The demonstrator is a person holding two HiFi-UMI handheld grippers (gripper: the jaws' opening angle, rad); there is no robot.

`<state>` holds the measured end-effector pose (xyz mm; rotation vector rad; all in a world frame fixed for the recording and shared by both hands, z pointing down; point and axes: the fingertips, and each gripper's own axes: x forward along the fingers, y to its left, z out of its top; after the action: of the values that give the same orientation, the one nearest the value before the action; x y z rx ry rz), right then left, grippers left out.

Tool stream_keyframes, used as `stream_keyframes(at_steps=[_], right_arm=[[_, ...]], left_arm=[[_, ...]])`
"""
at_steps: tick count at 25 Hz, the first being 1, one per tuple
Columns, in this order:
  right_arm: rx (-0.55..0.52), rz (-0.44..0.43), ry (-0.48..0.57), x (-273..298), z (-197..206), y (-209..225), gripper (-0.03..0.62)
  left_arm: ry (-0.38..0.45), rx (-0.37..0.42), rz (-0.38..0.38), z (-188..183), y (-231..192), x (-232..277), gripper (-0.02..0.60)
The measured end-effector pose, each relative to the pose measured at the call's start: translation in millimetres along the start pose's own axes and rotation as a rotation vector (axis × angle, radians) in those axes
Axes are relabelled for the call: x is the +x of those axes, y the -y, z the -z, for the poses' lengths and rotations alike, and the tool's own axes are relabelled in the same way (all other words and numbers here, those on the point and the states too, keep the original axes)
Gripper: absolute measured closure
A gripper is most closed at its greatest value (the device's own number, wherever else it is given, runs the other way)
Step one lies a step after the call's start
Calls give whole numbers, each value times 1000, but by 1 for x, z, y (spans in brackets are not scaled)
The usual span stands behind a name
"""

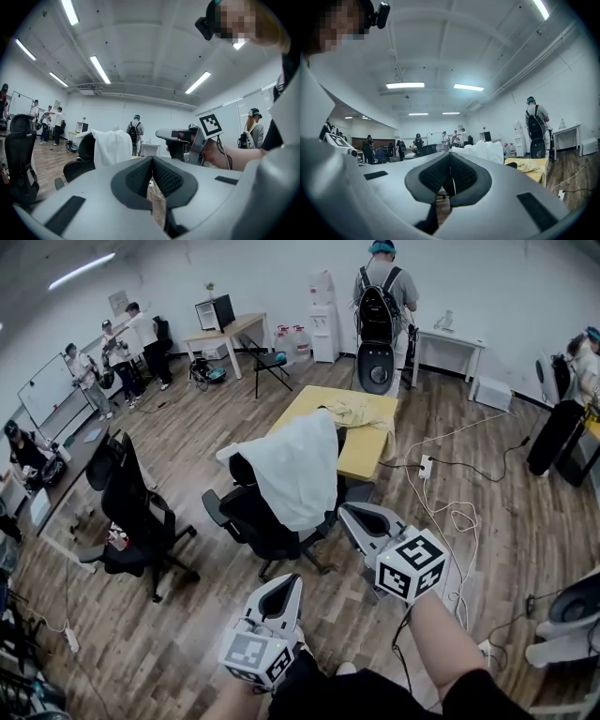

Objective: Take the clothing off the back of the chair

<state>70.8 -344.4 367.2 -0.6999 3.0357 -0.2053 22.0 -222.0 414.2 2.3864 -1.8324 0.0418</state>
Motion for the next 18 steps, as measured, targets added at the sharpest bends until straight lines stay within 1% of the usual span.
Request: stream_keyframes(at_steps=[2, 3, 4, 5, 12, 15, 18], right_arm=[[-4, 8, -6, 7, 1, 3, 576], [-4, 9, -12, 11, 2, 5, 563], [-4, 7, -19, 16, 4, 6, 508], [-4, 5, -26, 22, 6, 7, 489], [-13, 46, -56, 66, 10, 24, 405], [-17, 73, -76, 86, 14, 35, 340], [-15, 95, -90, 106, 14, 47, 299]], left_arm=[[1, -3, 9, 0, -6, 5, 566], [2, -4, 13, 0, -9, 7, 566], [5, -6, 17, 0, -13, 10, 566], [7, -7, 20, 0, -18, 12, 566], [3, -12, 46, -2, -56, 28, 565], [5, -22, 44, -4, -77, 35, 566], [6, -24, 47, -8, -95, 43, 566]])
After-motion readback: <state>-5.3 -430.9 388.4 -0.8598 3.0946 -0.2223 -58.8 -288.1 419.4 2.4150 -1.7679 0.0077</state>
